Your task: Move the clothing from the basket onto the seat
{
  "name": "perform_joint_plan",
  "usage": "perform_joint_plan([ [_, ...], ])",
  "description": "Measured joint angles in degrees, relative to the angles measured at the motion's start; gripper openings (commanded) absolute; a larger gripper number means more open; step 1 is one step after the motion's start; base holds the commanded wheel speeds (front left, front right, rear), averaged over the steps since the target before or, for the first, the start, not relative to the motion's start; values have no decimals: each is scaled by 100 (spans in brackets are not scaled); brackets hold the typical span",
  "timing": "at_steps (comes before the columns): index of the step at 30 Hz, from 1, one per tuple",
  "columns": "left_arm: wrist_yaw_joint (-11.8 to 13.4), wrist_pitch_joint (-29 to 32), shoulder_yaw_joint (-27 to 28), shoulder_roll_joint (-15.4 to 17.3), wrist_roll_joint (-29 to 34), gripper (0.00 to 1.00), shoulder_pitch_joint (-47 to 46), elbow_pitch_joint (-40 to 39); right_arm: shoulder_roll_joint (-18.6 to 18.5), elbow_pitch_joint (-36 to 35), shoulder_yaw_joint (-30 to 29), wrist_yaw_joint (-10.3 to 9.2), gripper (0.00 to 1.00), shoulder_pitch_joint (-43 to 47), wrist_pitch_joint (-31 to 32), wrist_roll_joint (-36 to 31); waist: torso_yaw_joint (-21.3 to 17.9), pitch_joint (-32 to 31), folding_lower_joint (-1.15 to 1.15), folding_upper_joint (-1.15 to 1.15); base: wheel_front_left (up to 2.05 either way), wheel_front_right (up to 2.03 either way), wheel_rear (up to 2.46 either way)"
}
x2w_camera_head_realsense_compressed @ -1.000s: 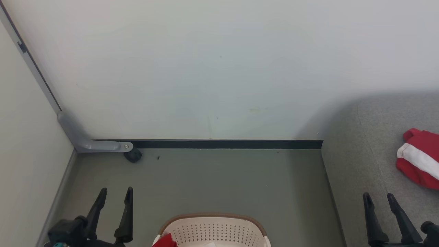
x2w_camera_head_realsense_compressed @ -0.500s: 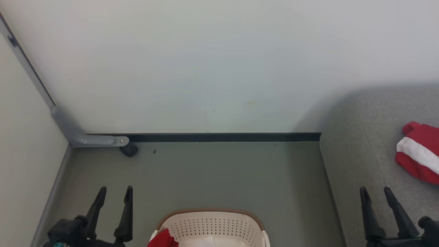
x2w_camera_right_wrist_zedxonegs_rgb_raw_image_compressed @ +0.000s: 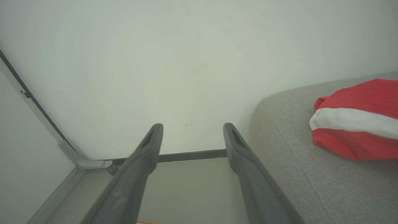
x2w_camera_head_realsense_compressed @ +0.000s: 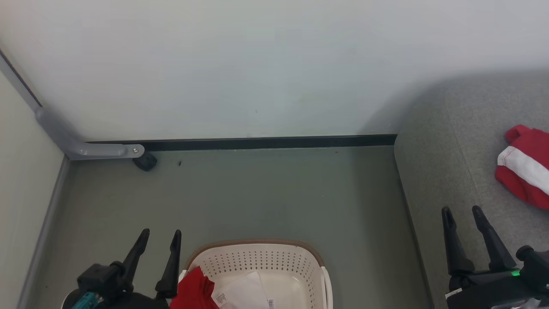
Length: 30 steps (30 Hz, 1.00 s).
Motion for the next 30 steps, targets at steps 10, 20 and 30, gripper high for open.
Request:
perform_joint_plan([
  [10,-205,211,-132,-2,37,100,-345,683,54,9,89,91,100,-409,-1,-223,-189,479,0,0,0,0,0],
  [20,-360,398,-316,-10,120,100,-670,1564,101,54,99,140,100,-719,-1,-333,-432,922,0,0,0,0,0],
  [30,-553,615,-564,-66,304,100,-1035,2223,179,15,102,142,100,-934,-1,-448,-651,1368,0,0,0,0,0],
])
